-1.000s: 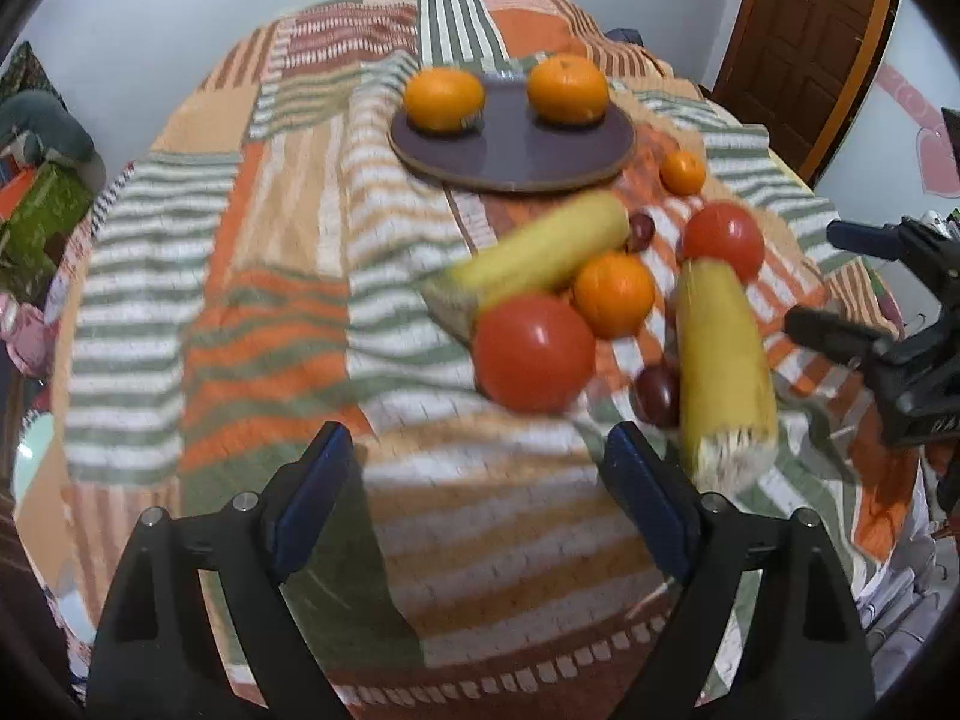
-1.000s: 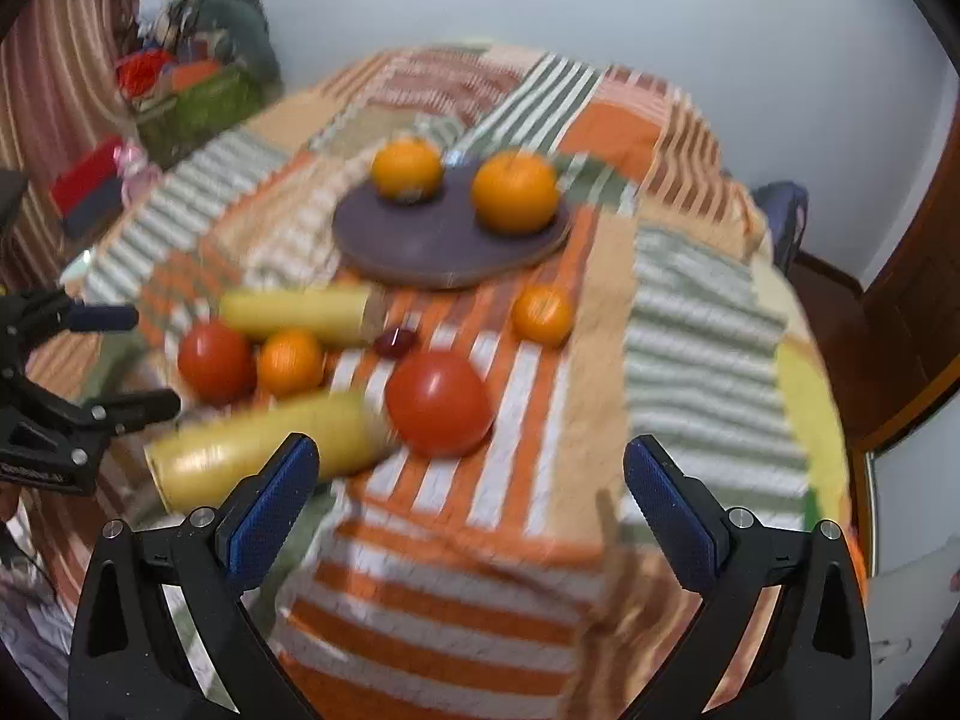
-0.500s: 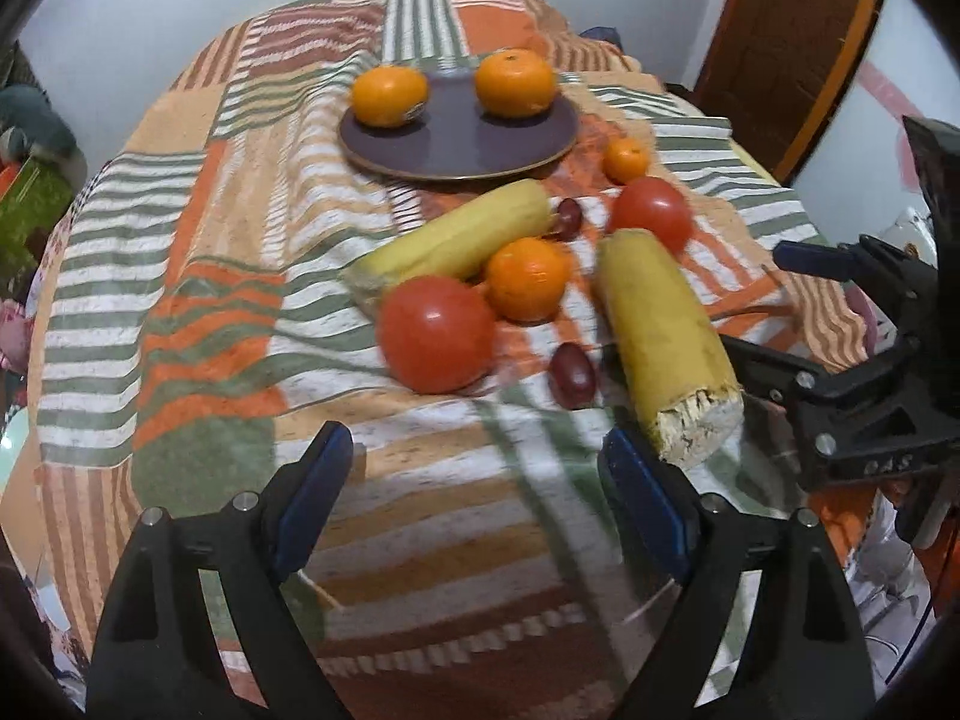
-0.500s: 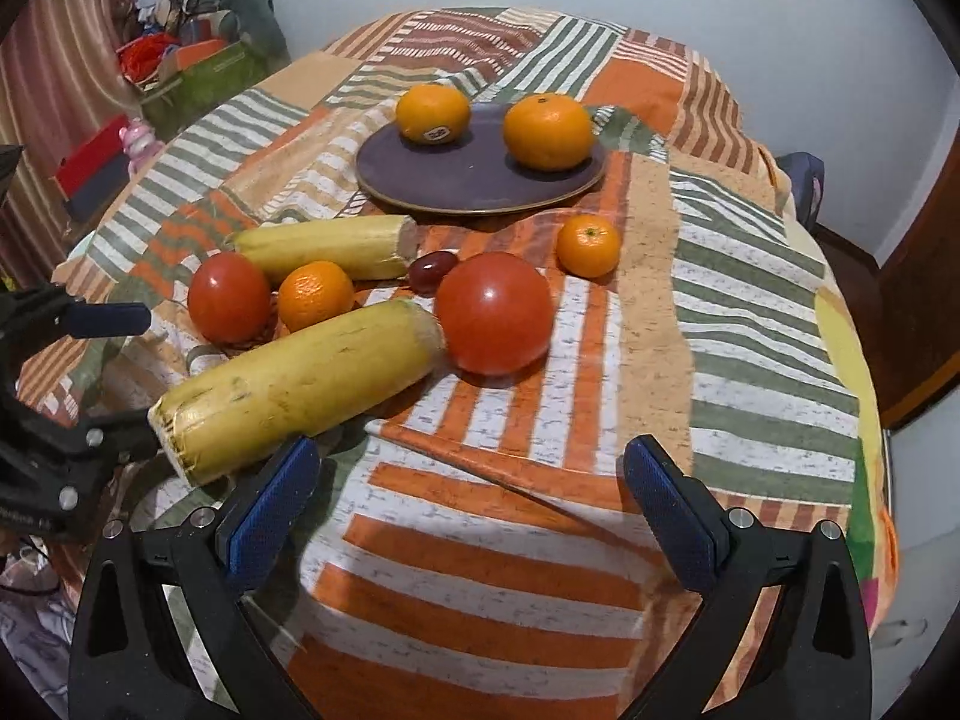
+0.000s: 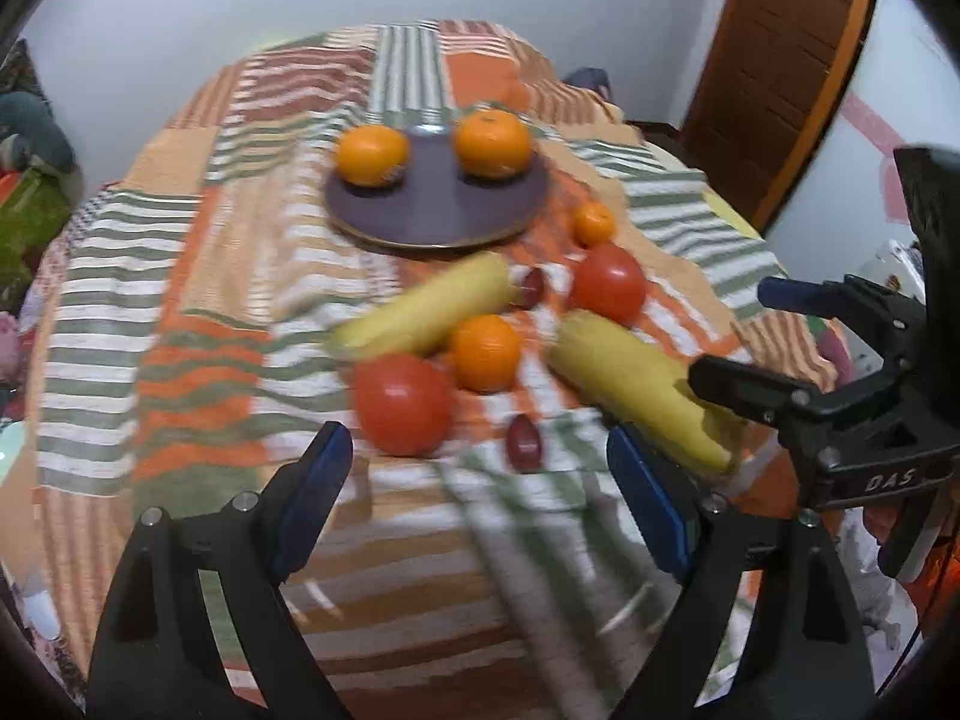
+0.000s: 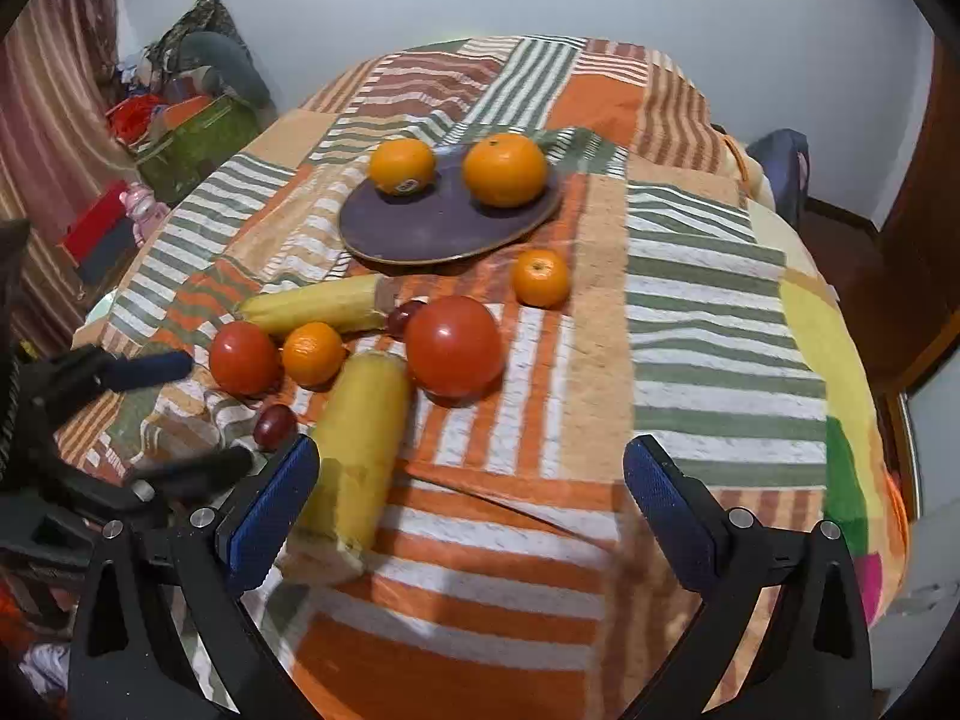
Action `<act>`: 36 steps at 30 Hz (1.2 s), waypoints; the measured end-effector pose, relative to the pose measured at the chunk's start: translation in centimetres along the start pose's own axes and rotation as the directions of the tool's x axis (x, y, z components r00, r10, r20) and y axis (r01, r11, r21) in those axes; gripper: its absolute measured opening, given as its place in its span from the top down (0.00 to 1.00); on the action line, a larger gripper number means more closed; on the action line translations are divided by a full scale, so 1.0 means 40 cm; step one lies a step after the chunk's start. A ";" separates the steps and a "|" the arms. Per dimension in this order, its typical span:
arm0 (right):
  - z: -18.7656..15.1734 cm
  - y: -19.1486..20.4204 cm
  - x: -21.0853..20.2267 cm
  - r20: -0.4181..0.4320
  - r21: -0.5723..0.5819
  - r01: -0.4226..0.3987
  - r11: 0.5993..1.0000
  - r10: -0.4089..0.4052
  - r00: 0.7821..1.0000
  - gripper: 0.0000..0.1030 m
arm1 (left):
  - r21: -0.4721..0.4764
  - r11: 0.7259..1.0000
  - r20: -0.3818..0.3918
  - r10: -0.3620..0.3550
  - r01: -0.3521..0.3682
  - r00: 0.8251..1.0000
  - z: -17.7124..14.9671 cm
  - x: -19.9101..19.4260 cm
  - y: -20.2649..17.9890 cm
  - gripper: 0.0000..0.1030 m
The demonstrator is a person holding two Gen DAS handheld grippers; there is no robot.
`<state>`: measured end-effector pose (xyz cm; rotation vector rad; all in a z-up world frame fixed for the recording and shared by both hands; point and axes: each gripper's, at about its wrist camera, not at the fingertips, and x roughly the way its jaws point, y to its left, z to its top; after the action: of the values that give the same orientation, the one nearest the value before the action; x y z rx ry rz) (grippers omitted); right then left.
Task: Organize fruits
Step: 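Grasp the yellow corn cob with the right tool while the left tool grasps a yellow banana, then carry both yellow items over the plate, lower them on and open both tools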
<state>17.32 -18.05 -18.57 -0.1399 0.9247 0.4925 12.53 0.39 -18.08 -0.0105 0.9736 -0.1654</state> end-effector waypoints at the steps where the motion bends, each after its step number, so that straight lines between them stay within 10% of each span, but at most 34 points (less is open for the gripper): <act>1: 0.002 0.014 0.009 0.000 -0.019 0.009 1.000 -0.009 1.000 0.02 | -0.003 1.000 0.001 0.012 -0.012 1.000 -0.002 -0.004 0.013 0.15; 16: 0.017 0.089 0.120 -0.143 -0.115 -0.120 0.986 0.103 0.984 0.57 | -0.003 0.999 -0.014 0.039 -0.039 0.999 0.055 0.034 0.127 0.21; 22: 0.017 0.084 0.103 -0.128 -0.126 -0.118 0.985 0.101 0.987 0.65 | 0.101 0.994 -0.121 -0.022 0.034 0.992 0.121 0.126 0.094 0.47; 36: 0.013 0.055 0.083 -0.100 -0.078 -0.164 0.983 0.156 0.983 0.65 | 0.276 0.961 -0.164 0.012 0.035 0.986 0.170 0.250 0.054 0.49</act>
<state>18.35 -14.81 -20.71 -0.1691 1.0112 0.6798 23.95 0.62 -22.65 0.2598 1.1080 -0.3171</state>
